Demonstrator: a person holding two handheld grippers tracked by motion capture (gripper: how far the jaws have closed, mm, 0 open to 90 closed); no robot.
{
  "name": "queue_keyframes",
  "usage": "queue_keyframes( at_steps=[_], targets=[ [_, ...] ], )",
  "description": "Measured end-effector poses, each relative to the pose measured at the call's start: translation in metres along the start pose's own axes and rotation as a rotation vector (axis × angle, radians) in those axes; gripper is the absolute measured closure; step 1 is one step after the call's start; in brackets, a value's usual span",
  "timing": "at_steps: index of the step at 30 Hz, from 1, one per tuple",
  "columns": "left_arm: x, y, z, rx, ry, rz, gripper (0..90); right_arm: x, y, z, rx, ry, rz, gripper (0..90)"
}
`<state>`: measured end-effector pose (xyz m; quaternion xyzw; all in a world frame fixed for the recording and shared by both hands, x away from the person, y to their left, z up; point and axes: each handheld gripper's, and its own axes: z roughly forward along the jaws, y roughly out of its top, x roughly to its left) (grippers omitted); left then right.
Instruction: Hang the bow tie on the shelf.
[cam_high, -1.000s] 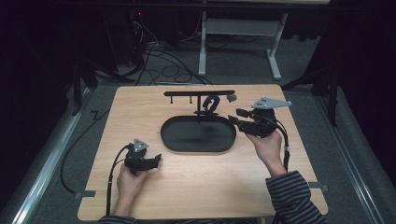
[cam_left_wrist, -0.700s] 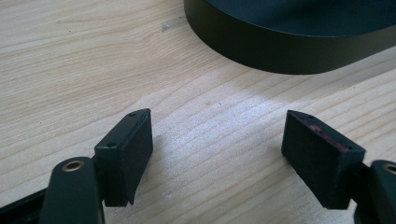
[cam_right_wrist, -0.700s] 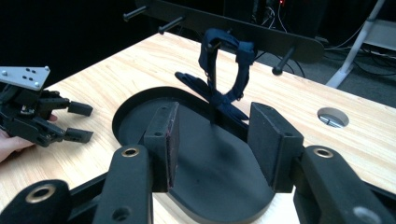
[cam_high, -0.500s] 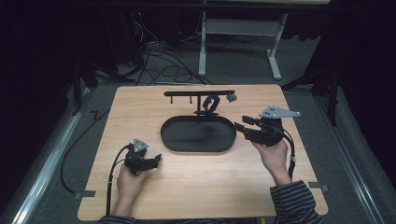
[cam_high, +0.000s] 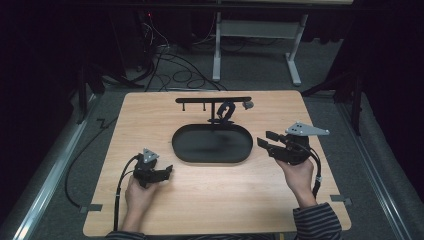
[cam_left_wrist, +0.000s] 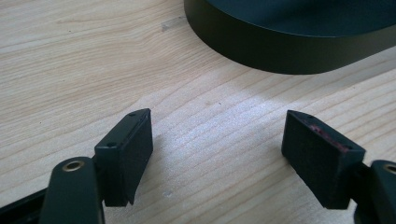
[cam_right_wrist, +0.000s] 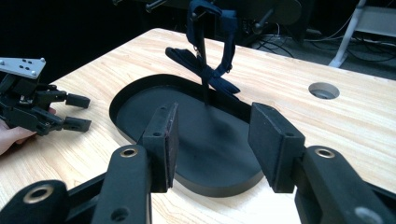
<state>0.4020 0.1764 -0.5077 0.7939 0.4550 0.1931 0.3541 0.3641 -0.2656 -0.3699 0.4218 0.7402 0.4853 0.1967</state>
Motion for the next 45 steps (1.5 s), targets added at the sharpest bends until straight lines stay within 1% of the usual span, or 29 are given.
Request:
queue_keyframes(
  at_steps=[14, 20, 26, 29, 36, 45],
  targets=[
    [0.000, 0.000, 0.000, 0.000, 0.000, 0.000, 25.3, -0.005, -0.023, 0.001, 0.007, -0.002, 0.047, 53.4],
    [0.000, 0.000, 0.000, 0.000, 0.000, 0.000, 25.3, -0.005, -0.036, 0.008, 0.029, -0.010, 0.056, 52.9],
    [0.000, 0.000, 0.000, 0.000, 0.000, 0.000, 25.3, -0.006, -0.046, 0.013, 0.043, -0.004, 0.074, 52.8],
    [0.000, 0.000, 0.000, 0.000, 0.000, 0.000, 25.3, -0.005, -0.050, 0.016, 0.050, -0.005, 0.075, 52.7],
    [0.000, 0.000, 0.000, 0.000, 0.000, 0.000, 25.3, -0.005, -0.061, 0.025, 0.077, 0.000, 0.090, 52.7],
    [0.000, 0.000, 0.000, 0.000, 0.000, 0.000, 25.3, -0.003, -0.073, 0.038, 0.124, -0.002, 0.087, 52.6]
  ],
)
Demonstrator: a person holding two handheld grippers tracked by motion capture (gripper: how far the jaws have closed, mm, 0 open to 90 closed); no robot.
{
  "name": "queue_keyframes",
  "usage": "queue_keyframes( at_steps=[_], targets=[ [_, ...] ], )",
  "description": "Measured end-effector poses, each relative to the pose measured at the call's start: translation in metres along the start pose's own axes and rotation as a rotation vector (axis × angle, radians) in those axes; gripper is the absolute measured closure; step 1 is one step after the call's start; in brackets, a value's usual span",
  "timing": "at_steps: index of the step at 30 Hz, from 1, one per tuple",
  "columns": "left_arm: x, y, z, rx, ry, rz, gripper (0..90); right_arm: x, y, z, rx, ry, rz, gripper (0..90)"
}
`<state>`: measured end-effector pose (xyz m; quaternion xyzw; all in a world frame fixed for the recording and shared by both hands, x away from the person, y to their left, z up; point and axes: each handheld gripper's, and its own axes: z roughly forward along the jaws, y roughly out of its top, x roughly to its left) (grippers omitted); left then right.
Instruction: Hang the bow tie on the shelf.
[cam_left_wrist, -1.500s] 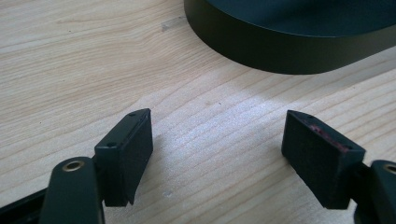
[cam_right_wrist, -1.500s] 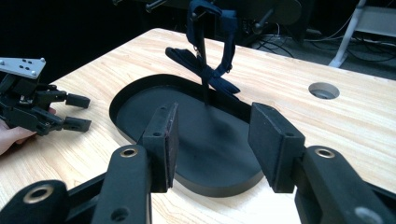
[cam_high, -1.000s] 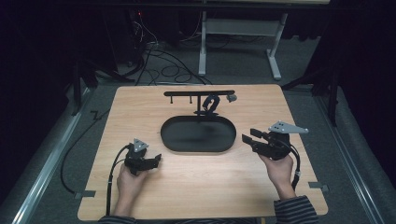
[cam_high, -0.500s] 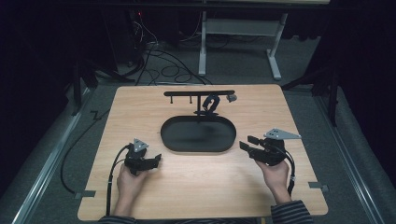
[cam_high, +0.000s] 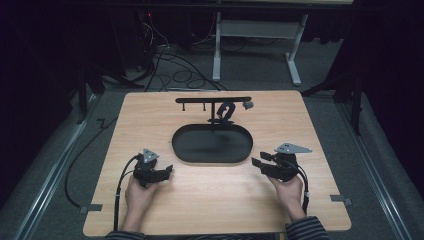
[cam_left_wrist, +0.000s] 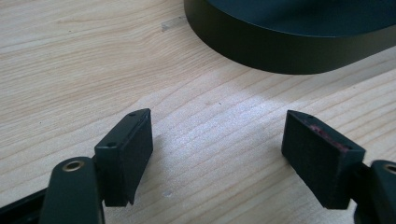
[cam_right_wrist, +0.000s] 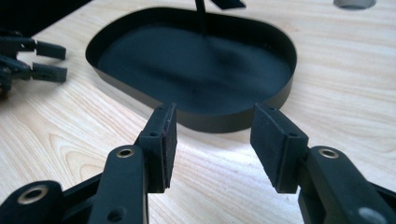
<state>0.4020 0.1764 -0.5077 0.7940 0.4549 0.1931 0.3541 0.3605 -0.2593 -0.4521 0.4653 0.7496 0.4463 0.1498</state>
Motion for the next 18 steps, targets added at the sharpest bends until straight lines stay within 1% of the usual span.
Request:
queue_keyframes(
  at_steps=[5, 9, 12, 16, 18],
  targets=[
    [0.000, 0.000, 0.000, 0.000, 0.000, 0.000, 25.3, 0.001, -0.007, 0.008, 0.026, -0.005, 0.000, 52.1],
    [0.000, 0.000, 0.000, 0.000, 0.000, 0.000, 25.3, 0.002, -0.012, 0.016, 0.045, -0.013, -0.015, 51.8],
    [0.000, 0.000, 0.000, 0.000, 0.000, 0.000, 25.3, 0.003, -0.015, 0.021, 0.062, -0.020, -0.017, 51.7],
    [0.000, 0.000, 0.000, 0.000, 0.000, 0.000, 25.3, 0.004, -0.020, 0.027, 0.079, -0.034, -0.025, 51.2],
    [0.000, 0.000, 0.000, 0.000, 0.000, 0.000, 25.3, 0.005, -0.022, 0.030, 0.086, -0.047, -0.037, 51.2]
  ],
)
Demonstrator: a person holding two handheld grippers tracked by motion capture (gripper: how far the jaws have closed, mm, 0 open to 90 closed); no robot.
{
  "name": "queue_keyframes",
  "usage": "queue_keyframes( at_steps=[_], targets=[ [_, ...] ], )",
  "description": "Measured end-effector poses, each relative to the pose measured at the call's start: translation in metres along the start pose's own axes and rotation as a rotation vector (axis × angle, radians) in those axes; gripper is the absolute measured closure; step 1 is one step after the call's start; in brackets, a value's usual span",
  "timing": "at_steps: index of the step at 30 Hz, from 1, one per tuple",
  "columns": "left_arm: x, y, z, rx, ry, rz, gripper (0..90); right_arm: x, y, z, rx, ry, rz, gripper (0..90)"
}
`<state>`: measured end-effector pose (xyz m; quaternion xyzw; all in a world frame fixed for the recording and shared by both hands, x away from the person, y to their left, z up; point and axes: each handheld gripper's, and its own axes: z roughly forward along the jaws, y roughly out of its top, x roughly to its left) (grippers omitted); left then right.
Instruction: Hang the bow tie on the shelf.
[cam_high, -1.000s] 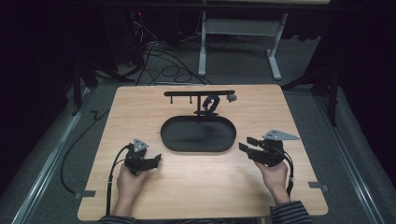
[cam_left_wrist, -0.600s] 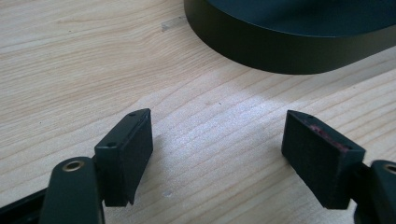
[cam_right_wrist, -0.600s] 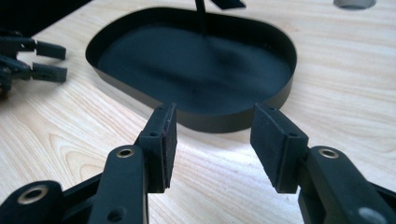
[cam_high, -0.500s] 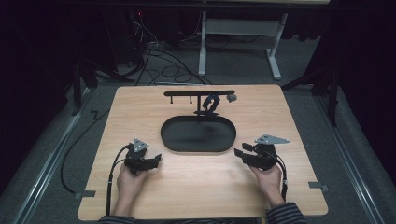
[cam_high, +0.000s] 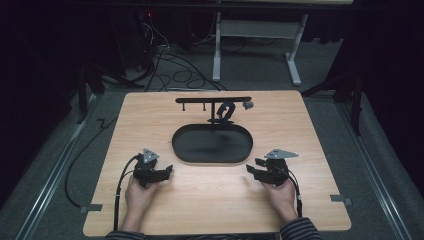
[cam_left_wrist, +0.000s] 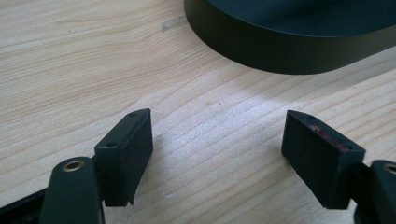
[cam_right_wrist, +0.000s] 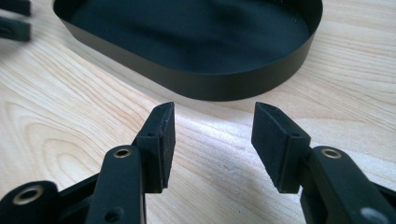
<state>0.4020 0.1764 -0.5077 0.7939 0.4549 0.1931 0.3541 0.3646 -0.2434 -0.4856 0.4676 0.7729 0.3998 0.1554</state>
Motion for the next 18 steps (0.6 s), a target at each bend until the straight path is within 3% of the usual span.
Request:
queue_keyframes(
  at_steps=[7, 12, 18],
  targets=[
    [0.000, 0.000, 0.000, 0.000, 0.000, 0.000, 25.3, 0.005, -0.006, 0.011, 0.026, -0.038, -0.039, 49.8],
    [0.000, 0.000, 0.000, 0.000, 0.000, 0.001, 25.3, 0.013, -0.010, 0.018, 0.061, -0.077, -0.124, 46.2],
    [0.000, 0.000, 0.000, -0.002, -0.001, 0.001, 25.3, 0.015, -0.009, 0.019, 0.066, -0.078, -0.130, 42.3]
  ],
)
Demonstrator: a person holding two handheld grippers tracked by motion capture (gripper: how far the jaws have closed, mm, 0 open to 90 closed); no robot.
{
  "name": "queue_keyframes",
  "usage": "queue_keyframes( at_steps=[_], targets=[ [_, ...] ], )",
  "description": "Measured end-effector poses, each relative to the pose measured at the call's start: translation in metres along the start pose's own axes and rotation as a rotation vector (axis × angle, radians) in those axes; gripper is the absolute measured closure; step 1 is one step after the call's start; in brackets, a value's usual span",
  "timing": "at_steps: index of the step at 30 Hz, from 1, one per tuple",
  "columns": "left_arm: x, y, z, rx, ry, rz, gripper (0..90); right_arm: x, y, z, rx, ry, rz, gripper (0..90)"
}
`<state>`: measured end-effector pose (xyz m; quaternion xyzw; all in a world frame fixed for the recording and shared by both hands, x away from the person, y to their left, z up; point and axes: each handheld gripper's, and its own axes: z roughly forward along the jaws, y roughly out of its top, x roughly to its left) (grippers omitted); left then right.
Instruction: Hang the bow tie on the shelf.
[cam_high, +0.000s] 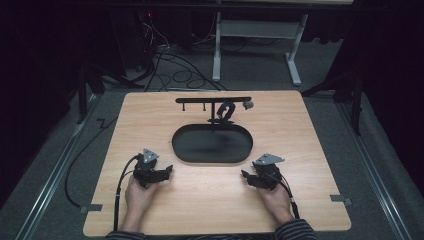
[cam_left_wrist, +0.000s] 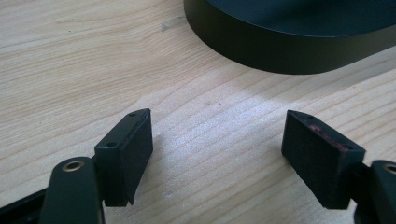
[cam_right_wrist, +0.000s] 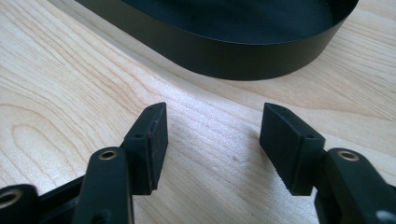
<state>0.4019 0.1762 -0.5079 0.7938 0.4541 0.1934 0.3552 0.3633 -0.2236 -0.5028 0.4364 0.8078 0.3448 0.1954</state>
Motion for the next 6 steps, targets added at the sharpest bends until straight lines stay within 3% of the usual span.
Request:
queue_keyframes(
  at_steps=[6],
  targets=[
    [0.0000, 0.0000, 0.0000, 0.000, 0.000, 0.001, 25.3, 0.0001, 0.0001, 0.0002, 0.001, 0.002, 0.001, 42.2]
  ],
)
